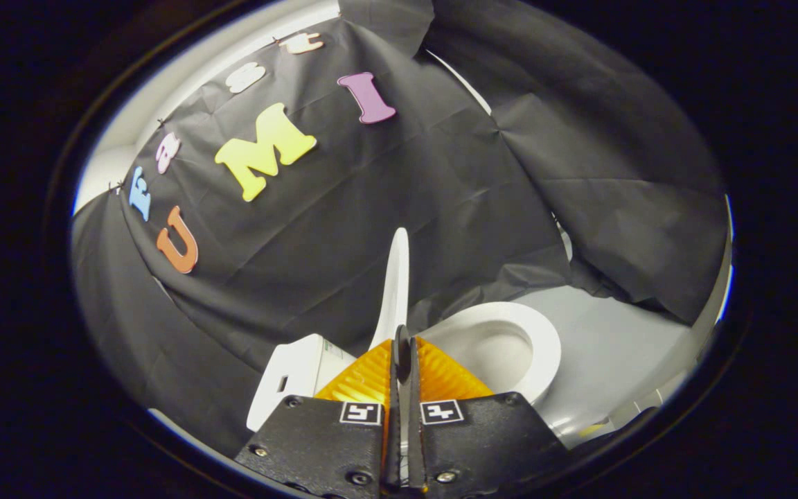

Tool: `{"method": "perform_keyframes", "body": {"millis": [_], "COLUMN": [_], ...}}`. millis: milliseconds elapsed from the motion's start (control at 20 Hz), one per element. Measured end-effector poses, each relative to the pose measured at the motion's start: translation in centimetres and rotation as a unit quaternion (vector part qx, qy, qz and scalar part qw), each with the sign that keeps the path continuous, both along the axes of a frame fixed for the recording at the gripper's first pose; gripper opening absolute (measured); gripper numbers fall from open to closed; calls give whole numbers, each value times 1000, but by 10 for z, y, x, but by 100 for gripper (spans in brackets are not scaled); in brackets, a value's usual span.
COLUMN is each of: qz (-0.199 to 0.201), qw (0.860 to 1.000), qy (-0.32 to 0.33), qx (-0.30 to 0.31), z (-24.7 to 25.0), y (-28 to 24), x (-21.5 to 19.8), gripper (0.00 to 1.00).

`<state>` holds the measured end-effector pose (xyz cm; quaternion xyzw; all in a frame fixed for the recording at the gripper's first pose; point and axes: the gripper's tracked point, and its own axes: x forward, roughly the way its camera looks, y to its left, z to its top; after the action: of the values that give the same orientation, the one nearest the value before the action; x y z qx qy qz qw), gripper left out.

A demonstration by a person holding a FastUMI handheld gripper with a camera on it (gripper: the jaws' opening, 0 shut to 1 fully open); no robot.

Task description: Open the toilet lid.

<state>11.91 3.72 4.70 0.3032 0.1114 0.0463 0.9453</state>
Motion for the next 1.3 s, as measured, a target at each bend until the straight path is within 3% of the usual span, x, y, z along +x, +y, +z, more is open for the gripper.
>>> {"method": "perform_keyframes", "body": {"millis": [1300], "qz": [15], "qw": [992], "qy": [-37], "qx": [-118], "z": [65], "y": [113], "x": [-19], "gripper": [9]}}
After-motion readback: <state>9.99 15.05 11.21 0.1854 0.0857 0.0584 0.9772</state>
